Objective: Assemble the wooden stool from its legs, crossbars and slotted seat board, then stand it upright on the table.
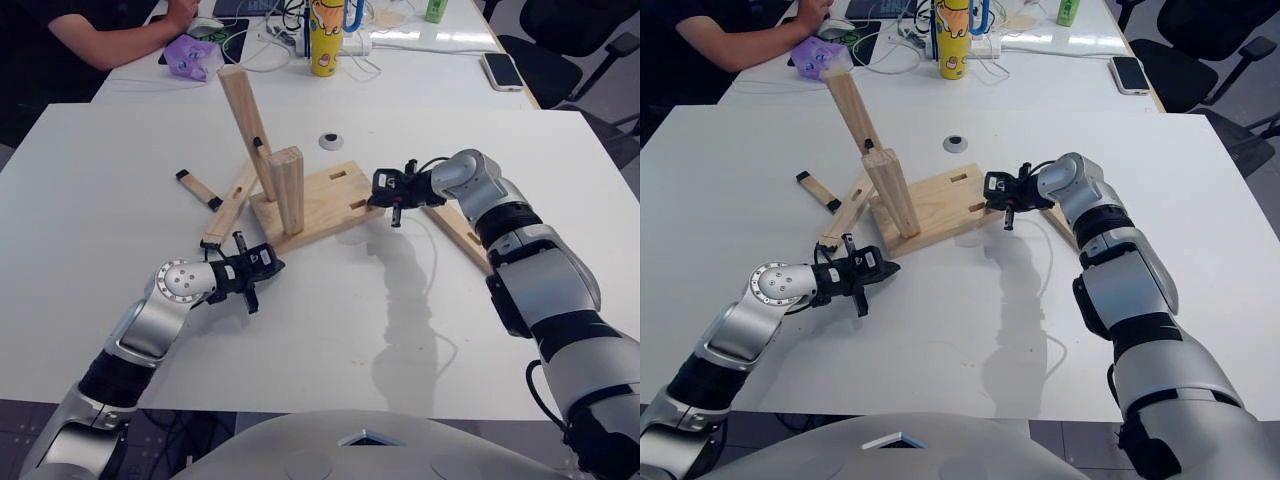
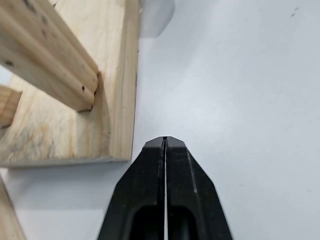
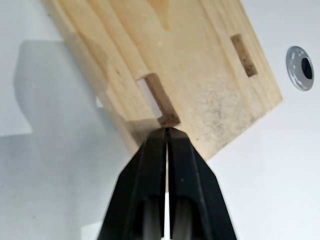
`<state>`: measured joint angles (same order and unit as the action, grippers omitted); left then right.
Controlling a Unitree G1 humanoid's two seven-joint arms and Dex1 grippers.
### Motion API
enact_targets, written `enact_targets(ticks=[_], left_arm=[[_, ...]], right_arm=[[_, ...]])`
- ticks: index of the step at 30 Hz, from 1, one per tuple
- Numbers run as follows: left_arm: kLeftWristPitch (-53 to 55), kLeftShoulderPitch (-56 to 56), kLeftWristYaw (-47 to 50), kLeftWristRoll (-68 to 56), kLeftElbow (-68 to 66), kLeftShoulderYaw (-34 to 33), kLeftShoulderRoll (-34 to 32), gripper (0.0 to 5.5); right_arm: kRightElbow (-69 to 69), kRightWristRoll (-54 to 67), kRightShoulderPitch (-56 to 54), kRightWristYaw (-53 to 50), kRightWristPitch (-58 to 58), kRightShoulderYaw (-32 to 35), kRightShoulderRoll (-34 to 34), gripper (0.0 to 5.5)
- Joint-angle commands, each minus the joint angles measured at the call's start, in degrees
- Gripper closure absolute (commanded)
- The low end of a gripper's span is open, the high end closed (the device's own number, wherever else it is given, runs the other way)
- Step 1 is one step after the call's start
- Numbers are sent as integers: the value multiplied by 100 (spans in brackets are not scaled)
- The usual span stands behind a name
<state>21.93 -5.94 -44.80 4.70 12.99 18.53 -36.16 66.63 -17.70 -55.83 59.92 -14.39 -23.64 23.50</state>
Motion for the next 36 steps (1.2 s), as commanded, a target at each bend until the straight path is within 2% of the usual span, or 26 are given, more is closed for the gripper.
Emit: enact_targets(ticks=[1, 7, 14, 21, 28, 30, 34, 36], left_arm=[[-180, -65, 528, 375, -439, -32, 123, 549], [-359, -547, 851, 480, -1151, 38, 423, 549], [-633, -1137, 997, 610, -2014, 191, 831, 549], [-687, -878, 1063, 644, -2031, 153, 942, 549], [-561, -525, 1188, 628, -1727, 130, 1033, 549], [-509, -428, 1212, 603, -1585, 101, 1068, 549], [-389, -331, 1271, 622, -1434, 129, 1175, 549], [-320, -298, 1293, 585, -1416, 118, 1250, 549]], right_arm=[[-274, -355, 2183, 1842, 512, -869, 36, 550], [-2745, 828, 2875, 2843, 1751, -1039, 272, 550], [-4568, 1747, 3025, 2660, 3107, -996, 331, 550], [-5559, 2876, 2654, 1650, 4001, 523, 285, 550], [-7006, 3984, 3440, 1026, 5512, 1652, 716, 550], [-6997, 3791, 3785, 471, 5397, 1880, 755, 550], [-6665, 3135, 4468, -1077, 4299, 2411, 474, 550], [-6600, 3087, 4780, -1475, 3970, 2605, 350, 550]])
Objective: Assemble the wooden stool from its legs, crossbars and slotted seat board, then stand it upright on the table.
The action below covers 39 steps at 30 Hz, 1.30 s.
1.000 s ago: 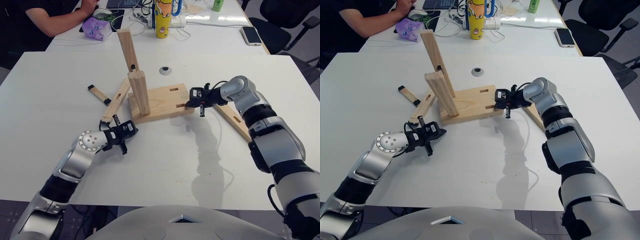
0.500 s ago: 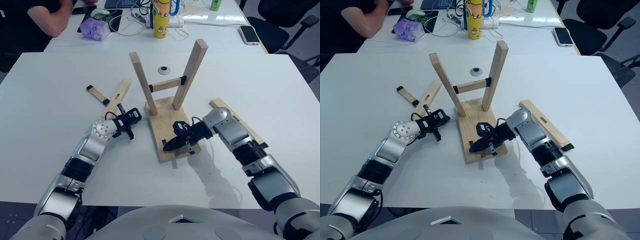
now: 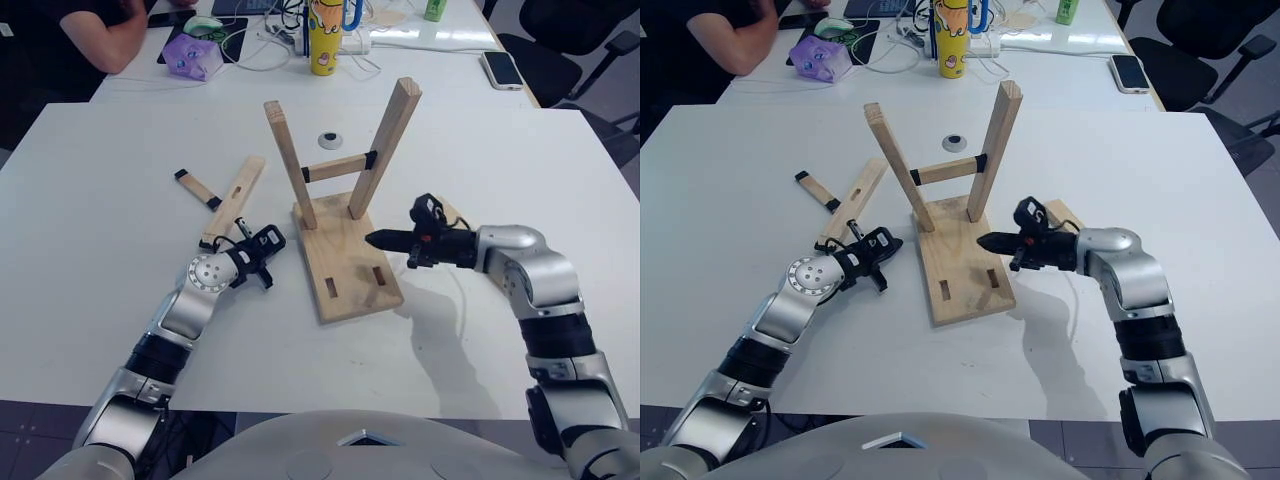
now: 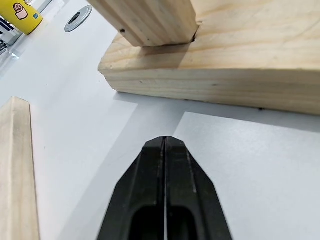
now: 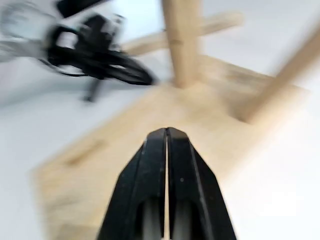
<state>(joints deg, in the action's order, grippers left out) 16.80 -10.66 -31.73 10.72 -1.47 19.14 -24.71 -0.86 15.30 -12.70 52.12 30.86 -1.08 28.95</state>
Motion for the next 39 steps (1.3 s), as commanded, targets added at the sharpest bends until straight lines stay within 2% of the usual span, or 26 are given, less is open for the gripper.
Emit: enact_targets(ticks=[1, 8, 14, 21, 32, 39], left_arm=[[211, 183, 6, -21, 13, 49, 131, 549], [333, -39, -174, -304, -341, -29, 410, 549], [595, -490, -600, -1093, -1119, -352, 833, 549], [735, -649, -730, -1592, -1486, -704, 959, 549], [188, -840, -407, -1666, -2147, -1038, 1124, 549], [174, -616, -250, -1715, -1675, -1194, 1045, 549]], right_arm=[[219, -243, 538, -806, -658, 351, -241, 550], [643, -798, 888, -873, -899, -546, -277, 550], [489, -565, 994, -774, -756, -832, -452, 550], [691, -592, 781, -1102, -810, -838, -747, 550], [908, -608, 646, -1232, -900, -793, -860, 550], [705, -622, 602, -1343, -1110, -714, -874, 550]])
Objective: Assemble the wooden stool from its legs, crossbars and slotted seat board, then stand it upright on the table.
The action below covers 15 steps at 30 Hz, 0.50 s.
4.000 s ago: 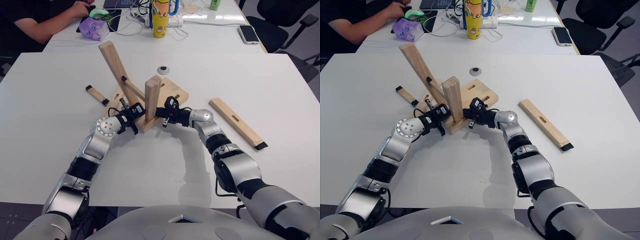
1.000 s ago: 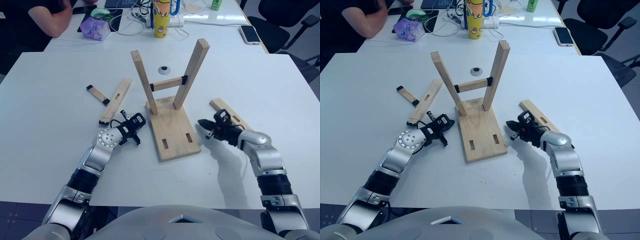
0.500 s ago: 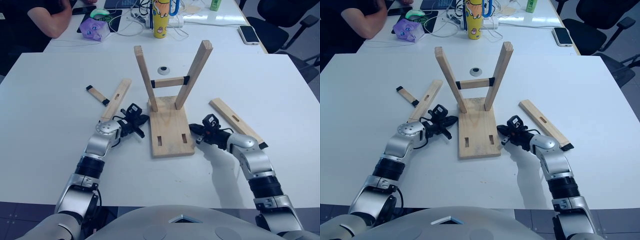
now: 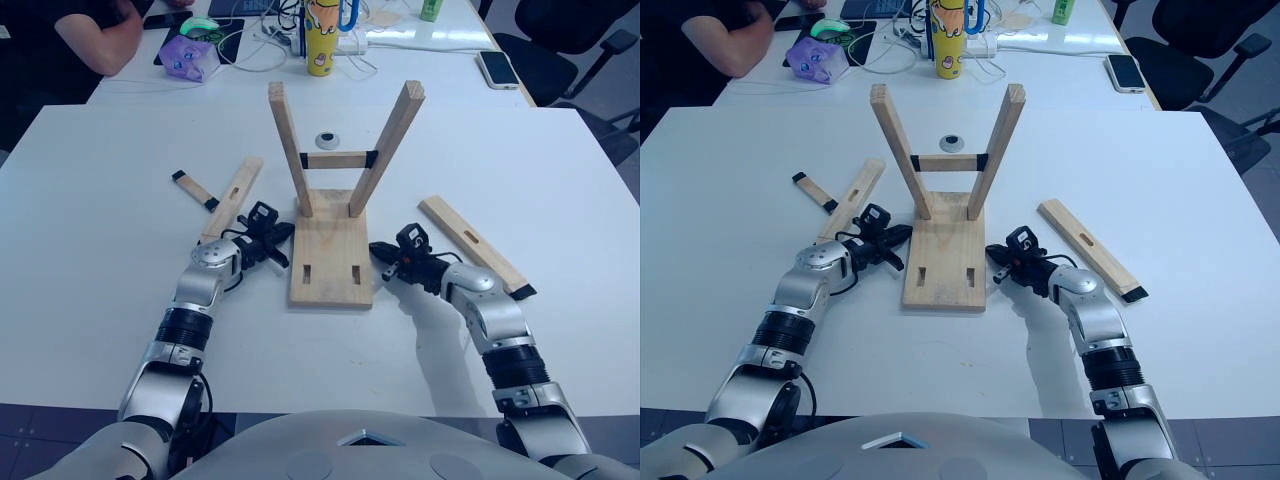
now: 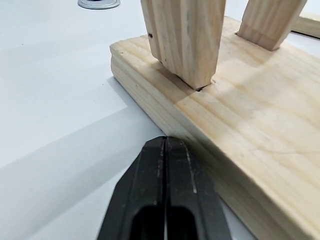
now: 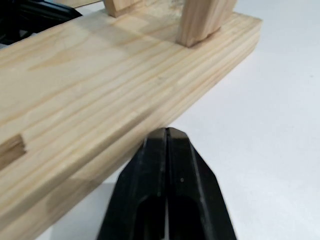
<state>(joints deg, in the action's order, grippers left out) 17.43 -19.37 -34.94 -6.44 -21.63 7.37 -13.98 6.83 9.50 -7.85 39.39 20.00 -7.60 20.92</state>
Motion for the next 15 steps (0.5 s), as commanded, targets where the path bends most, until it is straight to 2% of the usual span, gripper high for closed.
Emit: enact_targets(ticks=[1, 3, 8, 13, 15], left_arm=[[65, 335, 68, -60, 524, -73, -38, 549], [-34, 495, 84, -456, 941, -422, 74, 549], [-460, 921, 613, -942, 1918, -1295, 160, 488], [-242, 1469, 2048, -1296, 3059, -2388, 516, 417], [-21, 1437, 2549, -1381, 3224, -2589, 667, 386]], right_arm=[[-129, 1, 112, -94, -90, 0, -83, 550], [-239, 102, 89, -112, -284, 119, -124, 550], [-262, 174, 4, -296, -639, 377, -275, 550], [-216, 139, 133, -388, -729, 462, -254, 550], [-219, 138, 186, -435, -720, 499, -265, 550]])
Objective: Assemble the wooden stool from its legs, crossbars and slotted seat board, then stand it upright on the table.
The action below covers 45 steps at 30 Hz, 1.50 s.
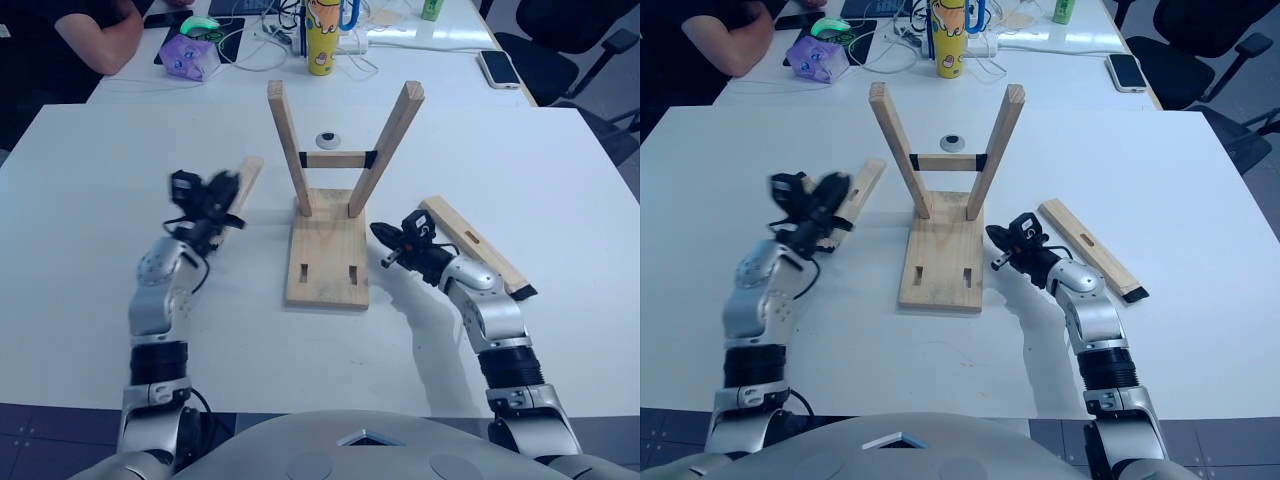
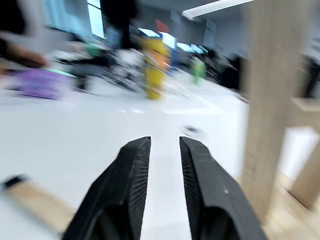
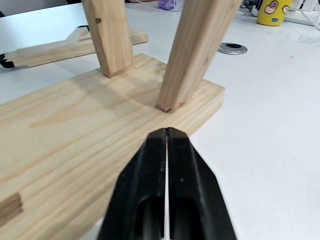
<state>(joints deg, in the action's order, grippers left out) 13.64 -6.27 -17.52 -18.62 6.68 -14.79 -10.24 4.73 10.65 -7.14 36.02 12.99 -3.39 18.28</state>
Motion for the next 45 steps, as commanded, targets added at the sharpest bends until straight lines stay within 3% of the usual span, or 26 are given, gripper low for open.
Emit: enact_targets(ticks=[1, 5, 10, 20, 28, 36, 45], left_arm=[[478, -22, 1003, -211, 302, -421, 349, 368], [625, -964, 1435, -258, -888, -544, 382, 315], [422, -1733, 1456, 172, -2763, -460, -57, 244], [-183, -2854, 1466, 522, -5470, -451, -427, 244], [-254, -3070, 1392, 525, -5954, -441, -476, 244], [406, -3276, 1463, 1037, -6637, 71, -647, 244], [1660, -2058, 1185, 1081, -5066, 351, -937, 244]], right_arm=[[7, 17, 123, -115, -22, 75, -17, 550], [144, -16, 18, -81, -57, -47, -95, 550], [291, -37, -193, -6, -71, -129, -137, 550], [337, -127, -154, 25, -139, -335, -181, 550], [311, -135, -169, -14, -105, -410, -225, 550], [137, -11, -230, -111, 111, -363, -392, 550], [-34, -1, -86, -285, 245, -274, -470, 550]])
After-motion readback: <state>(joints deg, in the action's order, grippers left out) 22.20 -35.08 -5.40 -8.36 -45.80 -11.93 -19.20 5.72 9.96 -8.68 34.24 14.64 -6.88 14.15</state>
